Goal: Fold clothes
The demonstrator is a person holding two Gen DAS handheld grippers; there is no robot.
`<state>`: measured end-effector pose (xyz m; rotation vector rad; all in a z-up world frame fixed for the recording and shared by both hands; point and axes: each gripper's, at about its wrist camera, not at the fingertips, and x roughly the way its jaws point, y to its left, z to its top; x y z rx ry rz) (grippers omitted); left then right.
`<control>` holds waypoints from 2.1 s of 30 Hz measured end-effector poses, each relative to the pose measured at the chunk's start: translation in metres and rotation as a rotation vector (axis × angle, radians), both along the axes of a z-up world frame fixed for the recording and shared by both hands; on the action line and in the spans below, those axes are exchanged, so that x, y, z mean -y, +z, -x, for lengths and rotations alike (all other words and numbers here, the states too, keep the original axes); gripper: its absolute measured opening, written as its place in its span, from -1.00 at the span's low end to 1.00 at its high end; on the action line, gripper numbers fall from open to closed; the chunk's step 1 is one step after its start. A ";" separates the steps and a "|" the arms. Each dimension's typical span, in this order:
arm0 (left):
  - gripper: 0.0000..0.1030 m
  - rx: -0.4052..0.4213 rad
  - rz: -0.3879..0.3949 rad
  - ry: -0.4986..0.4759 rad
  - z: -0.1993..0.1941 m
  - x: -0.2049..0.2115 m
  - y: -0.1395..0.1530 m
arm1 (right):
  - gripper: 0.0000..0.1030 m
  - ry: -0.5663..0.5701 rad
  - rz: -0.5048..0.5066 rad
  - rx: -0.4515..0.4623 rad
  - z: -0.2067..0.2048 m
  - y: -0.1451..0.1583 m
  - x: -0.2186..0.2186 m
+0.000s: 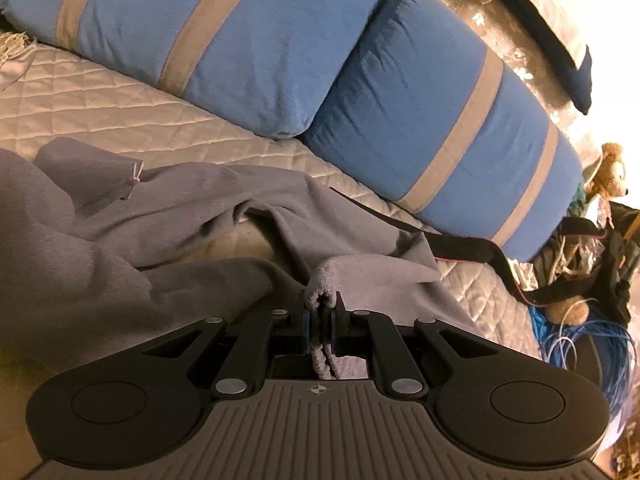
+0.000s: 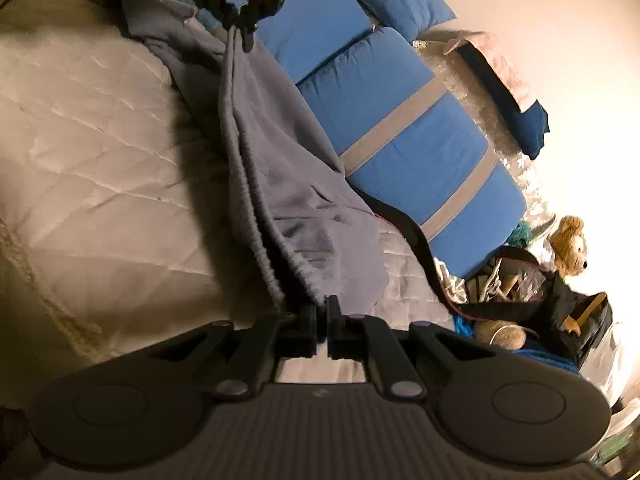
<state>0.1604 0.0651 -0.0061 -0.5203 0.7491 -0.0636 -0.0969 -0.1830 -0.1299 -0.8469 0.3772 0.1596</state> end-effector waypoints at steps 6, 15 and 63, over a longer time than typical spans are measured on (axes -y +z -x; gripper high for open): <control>-0.85 -0.017 -0.013 0.009 0.001 -0.002 -0.003 | -0.92 0.015 -0.031 -0.056 0.010 -0.004 -0.005; -0.83 -0.108 -0.041 0.039 -0.002 -0.008 -0.014 | -0.91 0.050 -0.033 -0.090 0.019 -0.016 -0.012; -0.34 -0.143 0.291 -0.017 0.019 -0.023 -0.035 | -0.72 0.027 -0.081 -0.087 0.013 -0.017 -0.011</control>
